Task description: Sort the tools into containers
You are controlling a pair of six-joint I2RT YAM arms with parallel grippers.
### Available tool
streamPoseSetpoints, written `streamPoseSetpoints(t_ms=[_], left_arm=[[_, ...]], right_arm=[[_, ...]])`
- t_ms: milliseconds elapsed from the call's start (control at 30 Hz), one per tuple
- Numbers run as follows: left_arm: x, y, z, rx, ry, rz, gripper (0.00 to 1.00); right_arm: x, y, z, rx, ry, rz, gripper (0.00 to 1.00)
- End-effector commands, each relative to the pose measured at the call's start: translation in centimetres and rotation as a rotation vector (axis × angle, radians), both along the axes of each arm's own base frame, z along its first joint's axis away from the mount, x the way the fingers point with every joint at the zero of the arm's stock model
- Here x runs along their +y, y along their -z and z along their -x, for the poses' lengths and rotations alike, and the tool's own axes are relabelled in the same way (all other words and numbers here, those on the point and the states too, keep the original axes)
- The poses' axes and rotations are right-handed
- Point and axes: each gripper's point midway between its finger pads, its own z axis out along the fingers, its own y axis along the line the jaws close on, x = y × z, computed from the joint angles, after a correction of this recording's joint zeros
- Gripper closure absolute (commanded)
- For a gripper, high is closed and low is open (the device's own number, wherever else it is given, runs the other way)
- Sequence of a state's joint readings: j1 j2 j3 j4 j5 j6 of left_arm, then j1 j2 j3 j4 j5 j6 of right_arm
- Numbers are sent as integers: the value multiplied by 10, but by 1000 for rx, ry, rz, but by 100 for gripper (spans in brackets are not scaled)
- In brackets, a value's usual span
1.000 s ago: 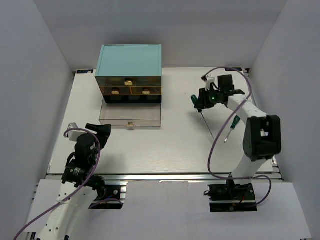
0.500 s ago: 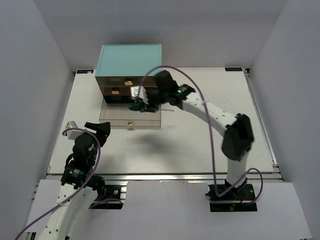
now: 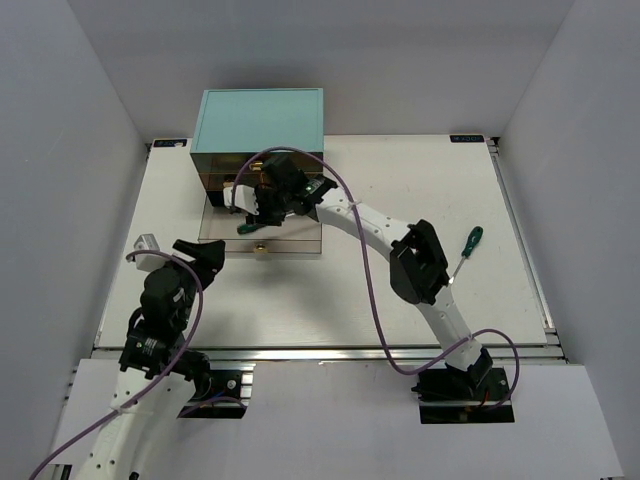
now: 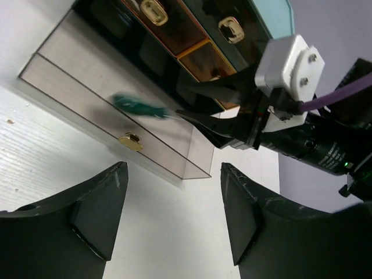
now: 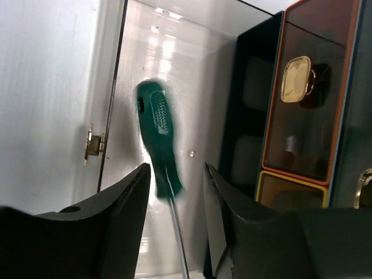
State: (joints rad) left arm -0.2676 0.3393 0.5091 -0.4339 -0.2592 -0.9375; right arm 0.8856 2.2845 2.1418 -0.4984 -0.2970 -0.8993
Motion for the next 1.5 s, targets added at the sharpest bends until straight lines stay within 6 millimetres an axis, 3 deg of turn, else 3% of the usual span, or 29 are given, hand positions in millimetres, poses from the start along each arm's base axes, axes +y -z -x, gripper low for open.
streamPoseSetpoints(t_ms=[0,100,133,167,233,267,300,333,367,400,433,467,500,533,567,600,633,667,733,767,900,1067,1267,1400,1467], left_arm=[[-15,-20,-4,-57,97,-35,26],[-26,-21,-13,-74,156,-58,35],[-35,-25,-18,-89,200,-71,46],[-39,-25,-21,-91,220,-75,50],[-50,-30,-27,-116,277,-89,61],[-58,-24,-31,-98,324,-93,69],[-63,-29,-35,-121,347,-94,73],[-71,-29,-35,-125,395,-105,75],[-76,-26,-41,-108,419,-111,77],[-80,-28,-43,-115,439,-115,77],[-84,-28,-45,-114,458,-124,75],[-88,-24,-48,-100,484,-124,69],[-91,-25,-49,-107,495,-125,63],[-93,-23,-50,-103,508,-128,57],[-96,-23,-50,-108,523,-125,52],[-98,-23,-53,-118,530,-123,46],[-100,-21,-53,-114,538,-121,44],[-101,-19,-54,-111,542,-120,41],[-104,-17,-55,-103,555,-115,38],[-105,-17,-56,-105,559,-114,38],[-108,-16,-59,-103,570,-112,37],[-109,-18,-59,-104,574,-111,37],[-110,-17,-51,-97,563,-99,37],[-106,-17,-47,-92,539,-99,37],[-104,-17,-45,-90,534,-96,37]], right_arm=[[3,-52,-9,-56,58,-113,52],[-12,-79,-7,-1,100,-167,51],[-16,-89,-2,49,120,-203,51],[-32,-117,-4,52,140,-255,51],[-52,-120,-3,100,189,-284,52],[-74,-145,-7,123,265,-337,52],[-90,-151,-13,144,331,-363,56],[-115,-128,-21,186,454,-341,62],[-155,-153,-37,214,603,-446,77],[-184,-147,-47,238,707,-469,85],[-218,-113,-51,287,834,-437,92],[-274,-115,-64,310,982,-482,97],[-303,-99,-65,344,1065,-469,97],[-359,-84,-74,358,1218,-462,97],[-389,-53,-58,437,1322,-400,89],[-415,-39,-52,495,1418,-397,79],[-458,-26,-47,535,1535,-398,68],[-479,-7,-36,596,1623,-379,52],[-516,18,-14,703,1744,-357,40],[-522,32,-3,745,1782,-340,32],[-539,61,12,819,1874,-315,28],[-548,83,5,832,1962,-315,30],[-573,115,-6,802,2118,-230,34],[-571,131,-9,839,2121,-211,36],[-570,136,-11,852,2120,-212,41]])
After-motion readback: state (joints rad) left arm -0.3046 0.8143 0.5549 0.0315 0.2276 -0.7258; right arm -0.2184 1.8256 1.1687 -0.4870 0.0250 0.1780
